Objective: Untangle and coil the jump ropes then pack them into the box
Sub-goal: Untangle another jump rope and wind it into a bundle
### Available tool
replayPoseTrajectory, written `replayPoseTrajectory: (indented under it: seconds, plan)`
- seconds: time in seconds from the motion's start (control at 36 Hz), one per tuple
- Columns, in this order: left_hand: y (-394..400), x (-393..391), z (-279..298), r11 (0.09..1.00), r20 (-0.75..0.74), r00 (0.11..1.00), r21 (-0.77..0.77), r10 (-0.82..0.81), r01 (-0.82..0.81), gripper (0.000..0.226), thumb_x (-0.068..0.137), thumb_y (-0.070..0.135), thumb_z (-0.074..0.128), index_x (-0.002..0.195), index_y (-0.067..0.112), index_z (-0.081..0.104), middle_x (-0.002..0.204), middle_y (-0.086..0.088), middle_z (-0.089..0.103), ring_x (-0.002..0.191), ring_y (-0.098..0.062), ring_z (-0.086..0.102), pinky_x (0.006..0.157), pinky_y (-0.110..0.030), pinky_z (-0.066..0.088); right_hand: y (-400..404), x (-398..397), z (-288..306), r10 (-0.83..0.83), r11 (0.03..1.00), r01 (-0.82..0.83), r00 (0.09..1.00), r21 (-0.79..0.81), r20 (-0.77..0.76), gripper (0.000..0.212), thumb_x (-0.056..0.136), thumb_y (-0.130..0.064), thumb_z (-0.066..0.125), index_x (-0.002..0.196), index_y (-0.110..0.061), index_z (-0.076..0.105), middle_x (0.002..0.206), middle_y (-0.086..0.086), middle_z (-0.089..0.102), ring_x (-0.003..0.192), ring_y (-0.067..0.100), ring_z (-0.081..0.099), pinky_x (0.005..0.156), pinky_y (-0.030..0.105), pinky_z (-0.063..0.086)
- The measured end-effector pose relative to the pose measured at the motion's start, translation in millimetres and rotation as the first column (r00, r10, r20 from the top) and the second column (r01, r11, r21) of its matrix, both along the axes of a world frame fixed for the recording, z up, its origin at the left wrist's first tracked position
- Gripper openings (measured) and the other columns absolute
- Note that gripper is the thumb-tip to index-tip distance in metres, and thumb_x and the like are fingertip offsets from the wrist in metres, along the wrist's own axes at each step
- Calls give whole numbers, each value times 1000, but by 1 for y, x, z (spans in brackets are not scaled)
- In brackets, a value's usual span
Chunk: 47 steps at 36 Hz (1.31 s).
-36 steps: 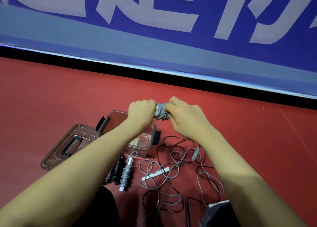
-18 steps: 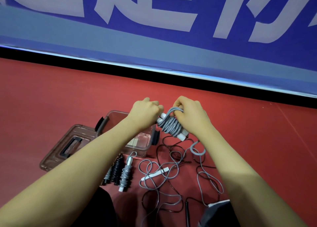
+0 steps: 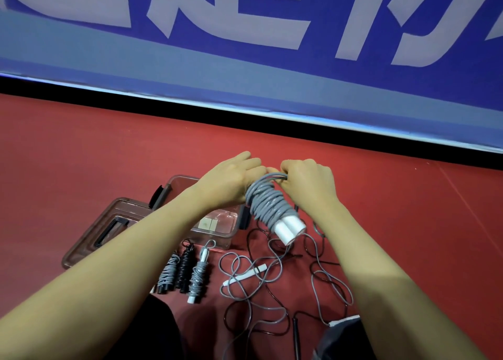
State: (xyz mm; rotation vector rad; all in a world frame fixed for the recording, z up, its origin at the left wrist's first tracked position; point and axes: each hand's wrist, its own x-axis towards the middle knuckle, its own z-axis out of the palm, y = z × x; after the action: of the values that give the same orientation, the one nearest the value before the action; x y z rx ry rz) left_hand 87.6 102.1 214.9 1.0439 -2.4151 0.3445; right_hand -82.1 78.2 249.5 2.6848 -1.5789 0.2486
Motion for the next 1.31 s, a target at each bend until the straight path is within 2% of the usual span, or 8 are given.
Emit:
replayPoseTrajectory:
  seconds: [0.14, 0.22, 0.36, 0.64, 0.86, 1.03, 1.17, 1.31]
  plan:
    - [9, -8, 9, 884, -328, 877, 424, 352, -197, 24, 85, 7, 62, 97, 11, 42, 76, -13, 62, 66, -35, 58, 56, -37, 43, 0, -2, -2, -10, 999, 7, 997, 34, 79, 6, 92, -23, 43, 89, -20, 46, 93, 11, 64, 92, 36, 62, 69, 36, 41]
    - [8, -16, 14, 862, -500, 745, 467, 441, -197, 35, 85, 1, 59, 110, 8, 36, 75, -16, 62, 65, -38, 59, 56, -41, 44, 3, 5, -3, -45, 999, 45, 994, -1, 103, 36, 99, -34, 28, 96, -10, 56, 104, 17, 65, 95, 40, 60, 67, 33, 30]
    - [3, -24, 15, 808, -567, 596, 524, 568, -271, 32, 90, 5, 50, 103, 17, 24, 75, -16, 58, 66, -37, 55, 56, -36, 33, 4, 12, -12, -8, 1000, 11, 996, -25, 92, 30, 102, -30, 35, 120, -7, 43, 108, 13, 63, 97, 38, 62, 66, 37, 36]
    - [-4, -18, 0, 598, -329, 530, 638, 781, -485, 32, 89, 5, 45, 115, 0, 27, 88, -20, 56, 80, -43, 57, 65, -40, 39, 13, 18, -10, 270, 943, -269, 963, 195, 18, 23, 102, -26, 36, 105, -7, 47, 100, 17, 59, 88, 38, 58, 64, 36, 35]
    - [-6, -9, -9, 412, 95, 529, 518, 843, -750, 56, 88, -2, 45, 136, -5, 16, 102, -19, 62, 91, -40, 62, 66, -39, 37, 19, 20, -2, 358, 910, -351, 934, 223, 11, 19, 99, -26, 42, 84, -14, 41, 84, 8, 51, 84, 34, 54, 62, 34, 30]
    - [-5, -7, -10, 444, 278, 547, 357, 789, -822, 61, 87, -4, 44, 140, -1, 14, 96, -12, 65, 84, -34, 64, 62, -33, 36, 20, 17, 8, 395, 907, -382, 917, 175, -47, 15, 99, -28, 40, 88, -18, 42, 96, 10, 60, 89, 33, 56, 63, 33, 31]
    - [-6, -5, -8, 559, 358, 599, 221, 716, -799, 54, 89, 1, 45, 138, 1, 19, 97, -7, 67, 84, -31, 65, 47, -28, 24, 19, 18, 11, 372, 925, -376, 925, -51, -81, 20, 101, -29, 37, 105, -16, 51, 108, 4, 58, 99, 29, 54, 67, 33, 32]
    - [-7, -5, -7, 683, 236, 721, 234, 651, -693, 34, 91, 2, 42, 124, 3, 33, 92, -12, 62, 82, -34, 58, 57, -36, 34, 14, 16, 7, 281, 959, -284, 955, 17, 96, 28, 102, -30, 34, 113, -10, 51, 121, 6, 48, 108, 29, 47, 82, 38, 41]
